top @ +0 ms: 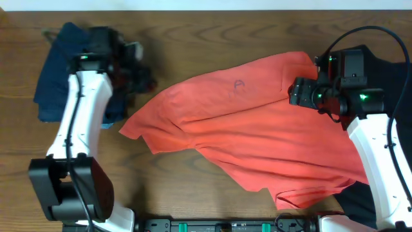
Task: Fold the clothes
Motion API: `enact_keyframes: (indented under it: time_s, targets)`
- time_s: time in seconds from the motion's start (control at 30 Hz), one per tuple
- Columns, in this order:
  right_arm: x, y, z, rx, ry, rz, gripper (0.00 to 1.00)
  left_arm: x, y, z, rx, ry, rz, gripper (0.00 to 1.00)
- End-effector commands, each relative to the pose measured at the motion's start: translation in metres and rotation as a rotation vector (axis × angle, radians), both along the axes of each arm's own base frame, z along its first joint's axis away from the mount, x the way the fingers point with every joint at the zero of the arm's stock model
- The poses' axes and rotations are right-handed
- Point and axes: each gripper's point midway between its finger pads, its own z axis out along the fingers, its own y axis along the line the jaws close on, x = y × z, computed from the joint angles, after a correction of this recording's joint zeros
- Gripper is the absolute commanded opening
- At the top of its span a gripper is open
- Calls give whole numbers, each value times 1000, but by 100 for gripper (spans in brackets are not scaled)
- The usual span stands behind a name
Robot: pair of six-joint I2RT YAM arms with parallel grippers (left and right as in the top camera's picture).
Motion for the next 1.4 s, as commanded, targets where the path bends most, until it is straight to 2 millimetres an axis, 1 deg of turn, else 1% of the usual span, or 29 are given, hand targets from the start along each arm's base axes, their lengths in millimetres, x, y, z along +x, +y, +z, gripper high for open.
enact_keyframes:
  time_s: [0.0,0.03,0.13,0.2,0.23,0.3,0.33,0.4,0.47,0.6,0.67,0.77,0.8,0.83,0.9,0.97,1.0,1.03,1.07,1.1,1.17,1.23,1.3,1.37]
  targets:
    - [-6,-4,17,-4,-43,4,81,7,-54,-4,-4,-98,-237,53]
    - [-10,-5,19,-4,-40,4,82,14,-72,-7,0,-139,-293,53]
    - [-18,-5,19,-4,-20,4,82,27,-108,-18,0,-208,-385,54]
    - [-24,-5,15,-5,7,4,82,36,-130,-32,-7,-239,-423,57]
    - [-26,-5,14,-6,20,4,82,41,-139,-42,-10,-249,-438,62]
    - [-29,-5,12,-6,35,4,82,48,-152,-58,-14,-264,-458,76]
    - [-30,-5,11,-5,40,5,82,52,-159,-69,-16,-270,-469,82]
    - [-31,-4,11,-1,44,8,83,58,-168,-87,-18,-276,-481,87]
    - [-32,-4,11,3,45,10,84,63,-173,-103,-19,-281,-486,87]
    - [-34,-3,10,8,55,14,84,73,-175,-131,-14,-289,-482,88]
    - [-34,-3,10,8,55,14,85,76,-173,-141,2,-287,-474,88]
    - [-34,-3,10,8,56,13,85,77,-166,-157,42,-264,-457,87]
    - [-34,-3,10,10,56,10,85,76,-164,-163,57,-252,-451,81]
    - [-34,-3,10,10,56,10,85,76,-160,-168,78,-242,-442,71]
    - [-34,-3,10,9,56,10,85,78,-144,-177,151,-217,-406,47]
    - [-34,-3,10,9,56,10,86,82,-120,-183,239,-187,-335,21]
    - [-34,-3,9,6,57,8,87,86,-101,-185,288,-168,-265,10]
    - [-33,-6,9,-5,57,2,87,91,-79,-185,332,-147,-179,6]
    - [-33,-9,8,-21,59,-7,88,94,-56,-185,362,-121,-84,6]
    - [-32,-11,7,-33,60,-13,89,96,-41,-184,366,-104,-31,6]
    - [-31,-17,4,-65,67,-32,89,100,-5,-178,328,-69,85,6]
    - [-29,-23,1,-95,73,-49,89,103,10,-169,238,-59,122,6]
    - [-26,-32,-3,-131,79,-76,89,106,13,-156,125,-67,117,6]
    - [-21,-45,-8,-161,87,-131,89,108,16,-140,48,-87,116,6]
